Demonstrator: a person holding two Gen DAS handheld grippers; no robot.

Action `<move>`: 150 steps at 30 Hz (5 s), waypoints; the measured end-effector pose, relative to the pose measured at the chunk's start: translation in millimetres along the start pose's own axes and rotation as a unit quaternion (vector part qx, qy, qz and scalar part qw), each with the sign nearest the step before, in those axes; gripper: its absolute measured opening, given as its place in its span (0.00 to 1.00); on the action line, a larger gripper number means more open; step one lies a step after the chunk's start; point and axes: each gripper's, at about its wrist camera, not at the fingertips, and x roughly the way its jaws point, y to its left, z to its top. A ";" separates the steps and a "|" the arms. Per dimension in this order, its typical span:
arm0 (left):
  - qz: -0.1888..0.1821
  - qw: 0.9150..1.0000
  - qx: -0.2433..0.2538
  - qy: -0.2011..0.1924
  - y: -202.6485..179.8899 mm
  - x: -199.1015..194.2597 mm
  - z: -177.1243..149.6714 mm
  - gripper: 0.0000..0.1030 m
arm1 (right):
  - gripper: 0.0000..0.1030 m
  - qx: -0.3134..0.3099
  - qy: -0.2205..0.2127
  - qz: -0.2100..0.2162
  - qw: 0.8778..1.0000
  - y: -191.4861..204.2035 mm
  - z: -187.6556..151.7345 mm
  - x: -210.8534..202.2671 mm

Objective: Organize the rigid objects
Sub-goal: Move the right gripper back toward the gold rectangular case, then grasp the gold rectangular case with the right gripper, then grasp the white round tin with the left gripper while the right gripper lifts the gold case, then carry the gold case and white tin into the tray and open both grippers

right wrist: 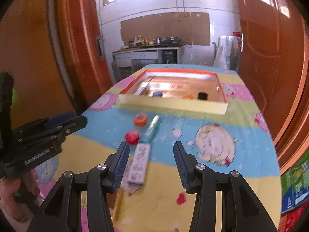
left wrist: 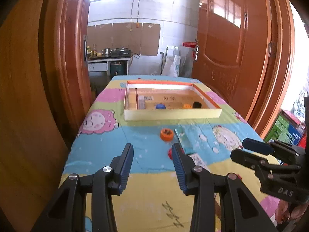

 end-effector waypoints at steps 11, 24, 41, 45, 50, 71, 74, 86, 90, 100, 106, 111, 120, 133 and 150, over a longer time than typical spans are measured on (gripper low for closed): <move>0.010 1.000 0.010 0.000 -4.1 -8.3 -25.1 0.40 | 0.48 0.002 0.025 0.024 0.999 25.7 -42.2 3.4; 0.004 1.000 0.009 0.011 -0.6 -7.8 -42.4 0.40 | 0.48 -0.007 0.048 0.031 0.998 43.3 -66.5 17.6; -0.002 1.000 0.012 0.021 0.1 -1.3 -45.5 0.40 | 0.47 -0.015 0.052 0.028 0.998 49.9 -68.2 27.9; -0.012 1.000 0.018 0.020 -4.0 0.9 -45.9 0.40 | 0.24 -0.021 0.055 0.010 0.998 50.6 -68.5 29.3; -0.026 0.998 0.042 0.031 -18.7 7.7 -45.3 0.40 | 0.17 -0.005 0.057 0.013 0.998 39.9 -69.6 27.8; -0.030 0.987 0.090 0.130 -56.8 68.4 -36.2 0.48 | 0.17 0.017 0.040 0.004 0.999 7.8 -77.6 14.5; -0.030 0.988 0.089 0.124 -55.6 68.0 -37.0 0.41 | 0.17 0.019 0.039 0.005 0.999 6.2 -78.0 14.2; -0.041 0.992 0.063 0.096 -46.0 54.2 -31.9 0.30 | 0.17 0.017 0.035 0.001 0.999 6.3 -74.4 10.8; -0.034 0.995 0.055 0.074 -42.9 42.6 -20.5 0.30 | 0.17 0.013 0.025 -0.007 1.000 6.1 -64.8 5.9; -0.005 0.999 0.039 0.034 -33.3 30.5 11.6 0.30 | 0.17 0.006 0.000 -0.045 0.999 1.0 -27.0 7.7; 0.001 0.999 0.034 0.022 -29.0 33.0 30.3 0.30 | 0.17 0.007 -0.012 -0.065 0.998 -6.3 -2.0 11.3; -0.009 0.999 0.029 0.019 -23.4 43.0 50.3 0.30 | 0.17 -0.010 -0.023 -0.069 0.997 -10.3 25.6 15.1; 0.006 0.999 0.035 0.022 -19.4 83.3 87.5 0.30 | 0.17 -0.017 -0.022 -0.060 0.998 -28.2 66.3 39.9; 0.028 0.999 0.042 0.019 -23.7 125.5 114.5 0.30 | 0.17 -0.018 -0.006 -0.060 0.998 -47.3 103.3 81.9; 0.015 0.999 -0.002 0.035 -3.9 192.3 188.6 0.30 | 0.17 -0.001 -0.019 -0.068 0.997 -87.7 195.7 133.5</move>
